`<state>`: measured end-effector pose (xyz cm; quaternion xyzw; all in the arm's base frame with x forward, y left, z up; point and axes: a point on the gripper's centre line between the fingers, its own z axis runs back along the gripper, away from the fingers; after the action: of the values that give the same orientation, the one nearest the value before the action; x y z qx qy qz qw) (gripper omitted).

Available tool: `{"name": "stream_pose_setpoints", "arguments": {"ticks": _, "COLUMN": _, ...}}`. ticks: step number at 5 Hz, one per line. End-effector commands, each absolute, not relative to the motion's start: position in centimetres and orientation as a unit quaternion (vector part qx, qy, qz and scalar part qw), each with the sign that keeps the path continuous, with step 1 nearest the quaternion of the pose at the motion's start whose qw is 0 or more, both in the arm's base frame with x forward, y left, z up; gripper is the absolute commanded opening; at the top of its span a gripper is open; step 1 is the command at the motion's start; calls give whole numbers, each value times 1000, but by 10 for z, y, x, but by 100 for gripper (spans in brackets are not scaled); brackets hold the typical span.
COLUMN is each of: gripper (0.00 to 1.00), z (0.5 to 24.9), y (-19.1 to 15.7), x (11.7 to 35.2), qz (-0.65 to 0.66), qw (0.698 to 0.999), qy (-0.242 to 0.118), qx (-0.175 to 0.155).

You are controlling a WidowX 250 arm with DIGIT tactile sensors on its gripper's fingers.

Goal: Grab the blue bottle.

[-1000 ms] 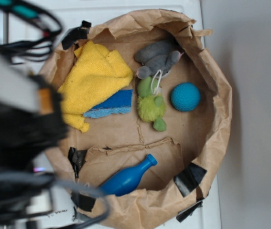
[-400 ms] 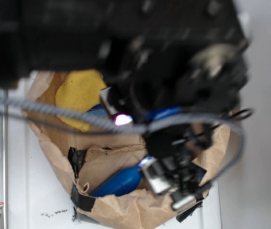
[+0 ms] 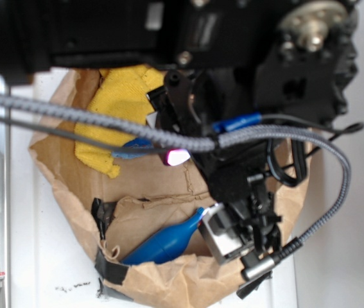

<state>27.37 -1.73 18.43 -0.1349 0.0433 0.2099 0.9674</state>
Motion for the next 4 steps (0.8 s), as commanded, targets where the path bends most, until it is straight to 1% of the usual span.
{"name": "stream_pose_setpoints", "arguments": {"ticks": 1, "gripper": 100, "z": 150, "y": -14, "x": 277, "qz": 201, "qw": 976, "qy": 6, "qx": -80}}
{"name": "stream_pose_setpoints", "arguments": {"ticks": 2, "gripper": 100, "z": 115, "y": -11, "x": 275, "qz": 189, "qw": 981, "qy": 1, "qx": -40}}
{"name": "stream_pose_setpoints", "arguments": {"ticks": 3, "gripper": 100, "z": 86, "y": -5, "x": 266, "qz": 171, "qw": 985, "qy": 18, "qx": -24}}
{"name": "stream_pose_setpoints", "arguments": {"ticks": 4, "gripper": 100, "z": 81, "y": 4, "x": 255, "qz": 162, "qw": 986, "qy": 15, "qx": -26}}
